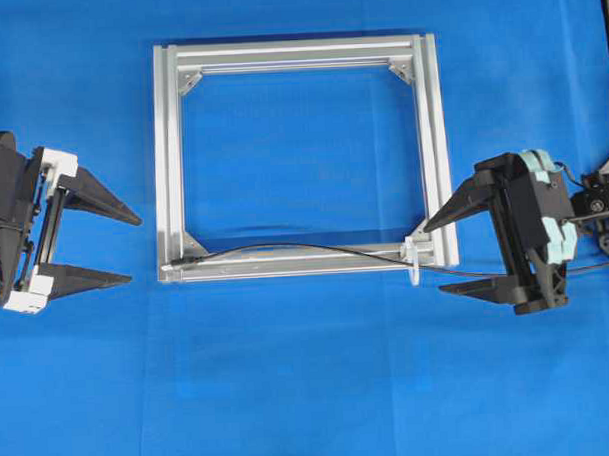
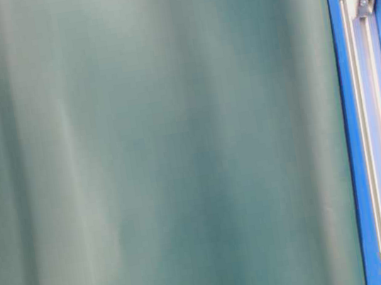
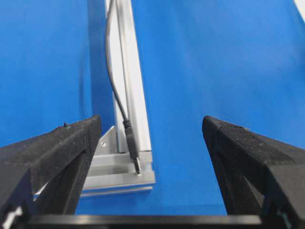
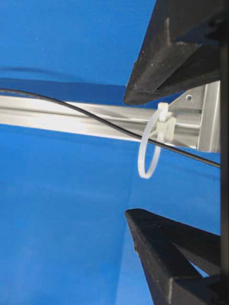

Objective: Insert the wire through the string loop located on the right side.

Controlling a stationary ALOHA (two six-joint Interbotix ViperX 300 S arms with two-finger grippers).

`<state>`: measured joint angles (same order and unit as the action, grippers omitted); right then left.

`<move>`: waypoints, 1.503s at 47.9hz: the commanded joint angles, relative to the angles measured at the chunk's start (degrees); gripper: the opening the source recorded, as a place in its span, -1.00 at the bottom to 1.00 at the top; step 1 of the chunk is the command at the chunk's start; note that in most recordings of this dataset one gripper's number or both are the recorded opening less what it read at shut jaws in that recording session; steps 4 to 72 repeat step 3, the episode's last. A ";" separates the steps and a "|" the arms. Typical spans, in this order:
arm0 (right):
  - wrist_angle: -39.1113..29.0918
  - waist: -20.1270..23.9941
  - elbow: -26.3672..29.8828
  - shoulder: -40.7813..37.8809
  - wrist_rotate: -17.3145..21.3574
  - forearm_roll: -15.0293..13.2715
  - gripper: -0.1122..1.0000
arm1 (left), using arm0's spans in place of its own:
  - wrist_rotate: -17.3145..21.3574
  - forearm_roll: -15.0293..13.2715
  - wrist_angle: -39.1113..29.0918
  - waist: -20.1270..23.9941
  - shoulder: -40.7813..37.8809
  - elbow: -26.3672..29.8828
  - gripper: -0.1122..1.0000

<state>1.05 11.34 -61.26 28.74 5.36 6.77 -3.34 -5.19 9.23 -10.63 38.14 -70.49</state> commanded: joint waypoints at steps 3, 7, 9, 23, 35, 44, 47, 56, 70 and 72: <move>0.18 -0.09 1.23 0.18 -0.09 -0.09 0.91 | 0.00 0.09 0.26 0.26 0.00 0.53 0.69; 0.18 -0.09 1.23 0.18 -0.09 -0.09 0.91 | 0.00 0.09 0.26 0.26 0.00 0.53 0.69; 0.18 -0.09 1.23 0.18 -0.09 -0.09 0.91 | 0.00 0.09 0.26 0.26 0.00 0.53 0.69; 0.18 -0.09 1.23 0.18 -0.09 -0.09 0.91 | 0.00 0.09 0.26 0.26 0.00 0.53 0.69; 0.18 -0.09 1.23 0.18 -0.09 -0.09 0.91 | 0.00 0.09 0.26 0.26 0.00 0.53 0.69; 0.18 -0.09 1.23 0.18 -0.09 -0.09 0.91 | 0.00 0.09 0.26 0.26 0.00 0.53 0.69; 0.18 -0.09 1.23 0.18 -0.09 -0.09 0.91 | 0.00 0.09 0.26 0.26 0.00 0.53 0.69; 0.18 -0.09 1.23 0.18 -0.09 -0.09 0.91 | 0.00 0.09 0.26 0.26 0.00 0.53 0.69; 0.18 -0.09 1.23 0.18 -0.09 -0.09 0.91 | 0.00 0.09 0.26 0.26 0.00 0.53 0.69; 0.18 -0.09 1.23 0.18 -0.09 -0.09 0.91 | 0.00 0.09 0.26 0.26 0.00 0.53 0.69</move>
